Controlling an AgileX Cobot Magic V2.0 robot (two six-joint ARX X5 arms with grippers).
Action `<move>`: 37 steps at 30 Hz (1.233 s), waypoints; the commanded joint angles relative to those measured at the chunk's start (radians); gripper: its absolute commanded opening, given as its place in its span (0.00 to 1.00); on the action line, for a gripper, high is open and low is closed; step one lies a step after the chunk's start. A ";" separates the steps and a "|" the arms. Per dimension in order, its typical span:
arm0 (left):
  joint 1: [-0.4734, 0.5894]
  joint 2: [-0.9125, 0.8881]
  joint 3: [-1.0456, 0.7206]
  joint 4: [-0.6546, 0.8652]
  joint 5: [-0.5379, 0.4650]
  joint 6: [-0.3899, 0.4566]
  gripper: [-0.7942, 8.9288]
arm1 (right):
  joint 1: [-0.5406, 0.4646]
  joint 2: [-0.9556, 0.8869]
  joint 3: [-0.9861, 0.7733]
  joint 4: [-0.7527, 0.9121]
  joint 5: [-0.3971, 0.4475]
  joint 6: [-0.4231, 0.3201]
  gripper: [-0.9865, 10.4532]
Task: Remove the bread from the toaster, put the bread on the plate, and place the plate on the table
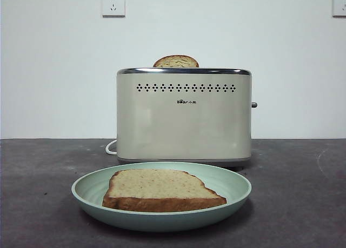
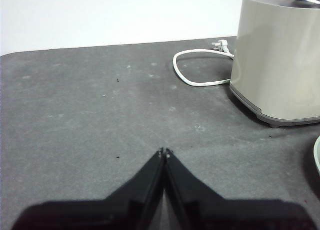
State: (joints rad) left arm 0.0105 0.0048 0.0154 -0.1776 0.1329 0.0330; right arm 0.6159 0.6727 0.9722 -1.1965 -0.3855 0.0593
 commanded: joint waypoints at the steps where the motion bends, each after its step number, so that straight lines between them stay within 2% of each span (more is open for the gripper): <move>1: 0.003 -0.003 -0.012 0.005 -0.001 -0.007 0.08 | 0.002 -0.002 -0.007 0.005 -0.001 -0.008 0.09; 10: 0.003 -0.003 -0.012 0.004 -0.001 -0.007 0.08 | -0.021 -0.013 -0.007 0.011 0.001 -0.008 0.09; 11: 0.003 -0.003 -0.012 0.005 -0.001 -0.007 0.08 | -0.037 -0.028 -0.007 0.010 0.001 -0.022 0.09; 12: 0.003 -0.003 -0.012 0.005 -0.001 -0.007 0.08 | -0.056 -0.039 -0.007 0.018 0.003 -0.069 0.09; 14: 0.003 -0.003 -0.012 0.004 -0.001 -0.007 0.08 | -0.116 -0.074 -0.007 0.072 -0.002 -0.131 0.09; 20: 0.003 -0.002 -0.012 0.004 -0.001 -0.007 0.08 | -0.344 -0.191 -0.008 0.351 0.000 -0.117 0.09; 24: 0.003 -0.003 -0.012 0.005 -0.001 -0.007 0.08 | -0.446 -0.245 -0.031 0.448 0.044 -0.157 0.09; 29: 0.003 -0.002 -0.012 0.005 -0.001 -0.007 0.08 | -0.533 -0.340 -0.212 0.679 0.089 -0.155 0.09; 34: 0.003 -0.003 -0.012 0.005 -0.001 -0.007 0.08 | -0.545 -0.448 -0.465 0.952 0.128 -0.133 0.09; 37: 0.003 -0.002 -0.012 0.005 -0.001 -0.007 0.08 | -0.545 -0.499 -0.590 1.032 0.173 -0.118 0.09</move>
State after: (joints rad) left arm 0.0105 0.0048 0.0154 -0.1776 0.1329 0.0326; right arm 0.0719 0.1837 0.4191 -0.1795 -0.2241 -0.0769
